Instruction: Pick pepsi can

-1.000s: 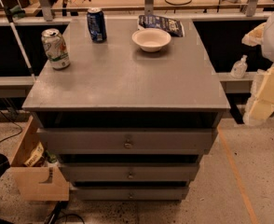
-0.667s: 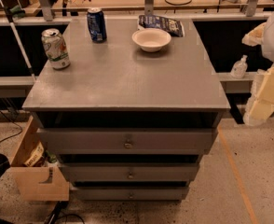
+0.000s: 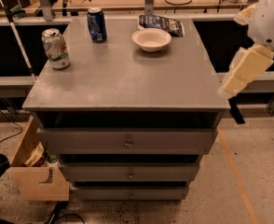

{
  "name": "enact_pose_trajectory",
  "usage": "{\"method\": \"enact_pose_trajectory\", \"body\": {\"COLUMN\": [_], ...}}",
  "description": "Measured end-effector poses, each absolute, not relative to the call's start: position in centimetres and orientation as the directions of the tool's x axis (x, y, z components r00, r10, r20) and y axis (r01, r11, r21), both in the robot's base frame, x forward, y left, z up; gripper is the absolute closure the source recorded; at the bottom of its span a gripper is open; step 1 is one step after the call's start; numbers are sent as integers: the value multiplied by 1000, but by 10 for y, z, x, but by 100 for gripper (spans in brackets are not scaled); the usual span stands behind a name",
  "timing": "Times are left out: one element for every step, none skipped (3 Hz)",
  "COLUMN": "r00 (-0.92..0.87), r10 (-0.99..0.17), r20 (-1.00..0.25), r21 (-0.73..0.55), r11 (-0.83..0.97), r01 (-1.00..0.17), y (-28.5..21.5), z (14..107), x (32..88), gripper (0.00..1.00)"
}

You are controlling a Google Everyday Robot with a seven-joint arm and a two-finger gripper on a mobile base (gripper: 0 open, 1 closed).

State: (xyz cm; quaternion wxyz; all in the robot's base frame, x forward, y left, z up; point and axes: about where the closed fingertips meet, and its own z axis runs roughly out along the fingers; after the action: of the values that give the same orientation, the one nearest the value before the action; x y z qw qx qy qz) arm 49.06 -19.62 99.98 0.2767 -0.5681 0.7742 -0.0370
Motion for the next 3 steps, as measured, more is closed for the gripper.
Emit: {"method": "enact_pose_trajectory", "body": {"r00": [-113, 15, 93], "r10": [-791, -626, -488], "r20": [-602, -780, -868], "r21": [-405, -399, -389], "r11": [423, 478, 552], "r01": [-811, -783, -738], "y": [-170, -127, -88], "z": [1020, 1051, 1078], "x": [552, 608, 657], "gripper": [0, 0, 0]}}
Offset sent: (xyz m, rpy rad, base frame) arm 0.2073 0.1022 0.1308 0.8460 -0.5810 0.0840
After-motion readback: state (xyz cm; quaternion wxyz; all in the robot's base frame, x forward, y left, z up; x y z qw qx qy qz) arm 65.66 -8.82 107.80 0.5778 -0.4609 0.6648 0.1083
